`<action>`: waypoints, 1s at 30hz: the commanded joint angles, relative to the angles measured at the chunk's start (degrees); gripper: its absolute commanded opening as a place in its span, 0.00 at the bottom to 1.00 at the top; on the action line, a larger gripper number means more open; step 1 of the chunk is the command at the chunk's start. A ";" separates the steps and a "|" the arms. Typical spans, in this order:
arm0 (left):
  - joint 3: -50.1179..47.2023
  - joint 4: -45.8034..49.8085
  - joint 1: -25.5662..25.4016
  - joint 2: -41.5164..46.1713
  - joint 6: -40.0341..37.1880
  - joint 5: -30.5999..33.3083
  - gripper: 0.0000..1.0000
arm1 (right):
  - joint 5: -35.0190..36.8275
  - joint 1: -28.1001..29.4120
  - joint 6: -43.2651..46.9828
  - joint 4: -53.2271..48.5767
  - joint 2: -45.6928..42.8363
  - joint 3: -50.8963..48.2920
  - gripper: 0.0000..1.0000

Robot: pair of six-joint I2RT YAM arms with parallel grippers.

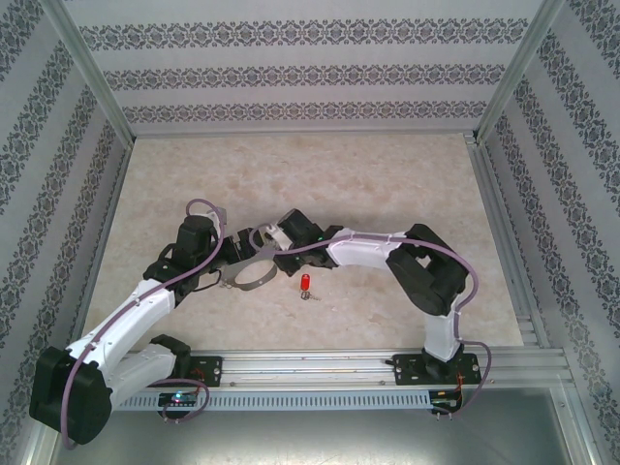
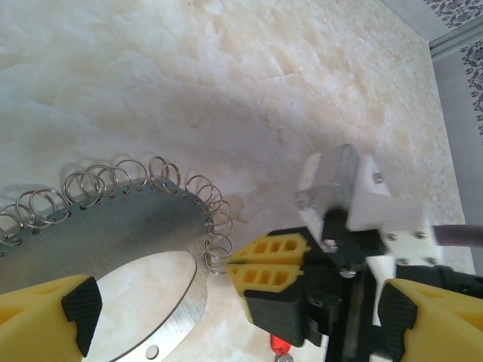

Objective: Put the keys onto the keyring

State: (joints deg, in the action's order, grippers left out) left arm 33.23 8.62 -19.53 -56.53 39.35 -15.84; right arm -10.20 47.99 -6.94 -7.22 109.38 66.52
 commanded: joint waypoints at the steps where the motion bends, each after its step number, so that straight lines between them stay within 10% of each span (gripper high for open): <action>1: 1.05 3.42 -0.38 0.14 -2.83 0.46 0.93 | -2.55 -2.48 -4.81 2.33 -4.92 -2.94 0.29; 7: 4.62 9.88 -3.25 -6.30 -10.75 -2.45 0.72 | -1.32 -5.52 -9.74 3.64 -8.61 -7.66 0.49; 14: 15.17 19.11 -15.80 -21.20 -18.11 9.72 0.60 | 0.09 -8.21 -14.80 6.22 -11.35 -12.42 0.58; 30: 26.17 21.13 -21.76 -39.71 -22.85 19.09 0.42 | 2.20 -10.63 -16.87 7.29 -13.70 -16.43 0.70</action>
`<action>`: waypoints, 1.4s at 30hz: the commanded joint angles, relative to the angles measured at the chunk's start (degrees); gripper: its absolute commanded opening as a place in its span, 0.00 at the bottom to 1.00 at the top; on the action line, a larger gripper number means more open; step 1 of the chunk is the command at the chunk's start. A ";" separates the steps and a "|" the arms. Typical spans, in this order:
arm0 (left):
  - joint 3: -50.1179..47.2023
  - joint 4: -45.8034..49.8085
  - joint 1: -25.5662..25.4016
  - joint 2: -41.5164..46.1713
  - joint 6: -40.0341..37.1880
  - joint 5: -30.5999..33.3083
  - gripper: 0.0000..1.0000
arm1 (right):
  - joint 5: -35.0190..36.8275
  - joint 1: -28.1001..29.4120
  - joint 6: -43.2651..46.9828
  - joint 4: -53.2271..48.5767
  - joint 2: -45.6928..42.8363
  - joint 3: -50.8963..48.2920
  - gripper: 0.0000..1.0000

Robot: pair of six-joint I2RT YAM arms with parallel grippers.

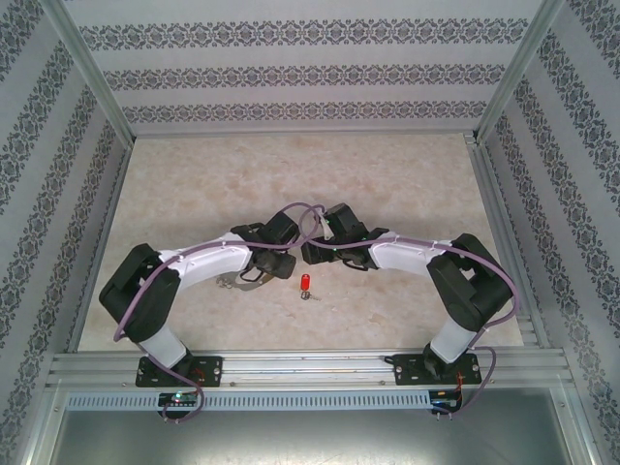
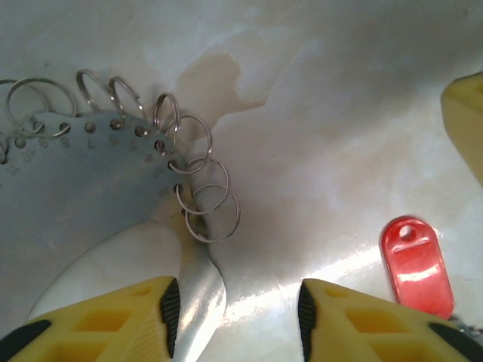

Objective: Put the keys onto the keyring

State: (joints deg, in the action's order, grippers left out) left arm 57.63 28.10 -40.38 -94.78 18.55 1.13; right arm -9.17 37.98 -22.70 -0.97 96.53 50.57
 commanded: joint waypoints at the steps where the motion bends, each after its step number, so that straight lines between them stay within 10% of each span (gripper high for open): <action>1: 2.26 1.61 -0.93 -1.99 -2.30 2.13 0.41 | 1.09 -0.62 -1.17 1.21 -0.68 -0.50 0.70; 42: 3.70 -0.06 -1.19 -7.01 -2.73 2.13 0.31 | 0.97 -1.41 -0.90 0.78 0.38 0.95 0.70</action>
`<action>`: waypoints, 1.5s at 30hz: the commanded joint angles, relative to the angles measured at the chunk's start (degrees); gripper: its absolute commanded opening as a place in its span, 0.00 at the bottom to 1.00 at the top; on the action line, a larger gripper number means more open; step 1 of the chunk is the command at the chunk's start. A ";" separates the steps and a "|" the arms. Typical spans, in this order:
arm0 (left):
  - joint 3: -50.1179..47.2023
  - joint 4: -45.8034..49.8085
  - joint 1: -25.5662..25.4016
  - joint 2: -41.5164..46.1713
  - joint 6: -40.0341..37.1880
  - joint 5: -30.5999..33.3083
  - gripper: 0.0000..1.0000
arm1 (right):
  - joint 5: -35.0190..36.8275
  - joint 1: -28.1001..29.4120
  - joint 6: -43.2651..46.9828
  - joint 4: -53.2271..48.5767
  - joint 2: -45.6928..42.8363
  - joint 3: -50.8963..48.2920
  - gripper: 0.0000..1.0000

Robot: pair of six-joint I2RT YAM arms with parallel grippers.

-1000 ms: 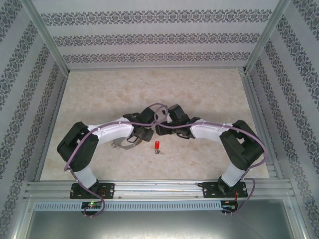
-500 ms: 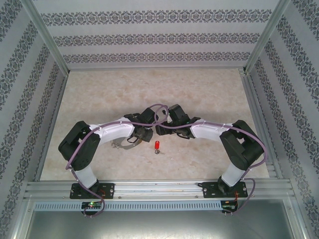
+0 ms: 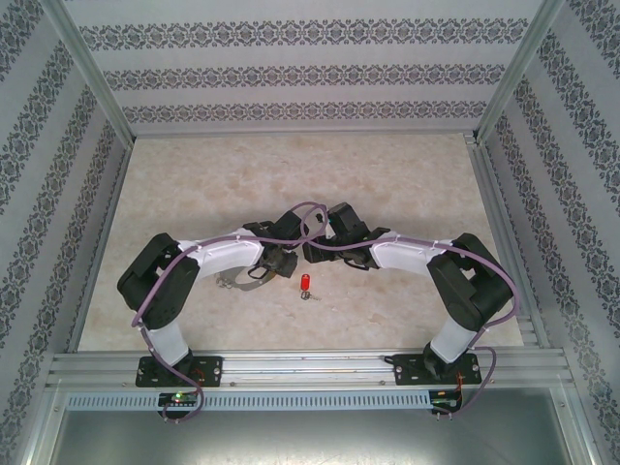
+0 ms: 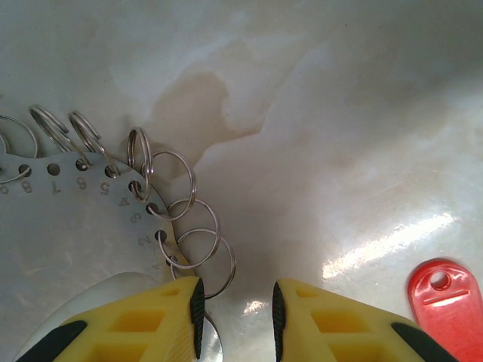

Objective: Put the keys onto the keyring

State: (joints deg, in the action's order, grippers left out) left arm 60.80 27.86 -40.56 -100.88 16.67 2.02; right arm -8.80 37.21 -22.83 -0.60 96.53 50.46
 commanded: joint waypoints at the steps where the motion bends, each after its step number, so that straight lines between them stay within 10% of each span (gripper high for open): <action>1: 0.53 0.18 -1.02 -1.10 -0.85 1.36 0.32 | 0.65 -0.65 -0.80 0.37 0.32 1.10 0.70; 45: -1.11 -3.07 -1.02 -1.42 -1.55 6.59 0.33 | 0.29 -0.90 -0.35 0.60 -0.55 0.87 0.69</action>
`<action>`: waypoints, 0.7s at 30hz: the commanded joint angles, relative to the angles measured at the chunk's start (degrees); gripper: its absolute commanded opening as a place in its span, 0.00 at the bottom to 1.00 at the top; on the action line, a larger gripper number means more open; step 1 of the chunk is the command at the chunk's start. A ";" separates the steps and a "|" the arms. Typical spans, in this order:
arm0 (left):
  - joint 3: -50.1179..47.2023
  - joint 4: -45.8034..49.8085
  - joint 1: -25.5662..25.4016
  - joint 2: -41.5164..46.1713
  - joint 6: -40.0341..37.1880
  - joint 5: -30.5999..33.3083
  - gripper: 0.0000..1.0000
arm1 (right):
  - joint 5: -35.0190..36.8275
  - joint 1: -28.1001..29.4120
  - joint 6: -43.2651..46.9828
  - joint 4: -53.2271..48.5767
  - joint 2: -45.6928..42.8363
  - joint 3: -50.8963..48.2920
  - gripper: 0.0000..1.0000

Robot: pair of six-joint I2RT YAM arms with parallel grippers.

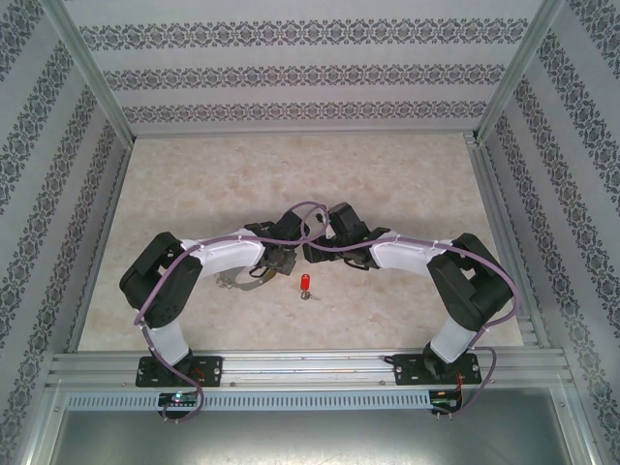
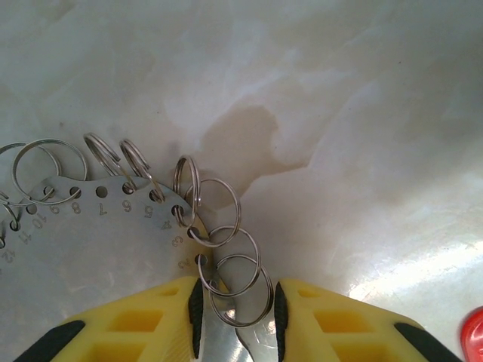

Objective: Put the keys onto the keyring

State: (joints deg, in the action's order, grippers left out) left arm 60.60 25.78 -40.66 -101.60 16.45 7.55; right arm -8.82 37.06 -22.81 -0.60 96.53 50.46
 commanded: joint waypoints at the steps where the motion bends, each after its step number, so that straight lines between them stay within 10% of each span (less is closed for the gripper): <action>1: -0.92 -1.09 -0.91 -0.78 -1.33 1.07 0.34 | 0.28 -0.67 -0.35 0.60 -0.51 0.87 0.69; 21: -2.94 -2.25 -0.91 -0.34 -1.79 1.98 0.37 | 0.12 -1.64 -0.29 0.60 -0.82 1.00 0.69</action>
State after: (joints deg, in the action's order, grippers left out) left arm 58.81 24.21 -40.88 -101.65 15.46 7.79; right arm -8.84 36.10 -22.76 -0.60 96.53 50.46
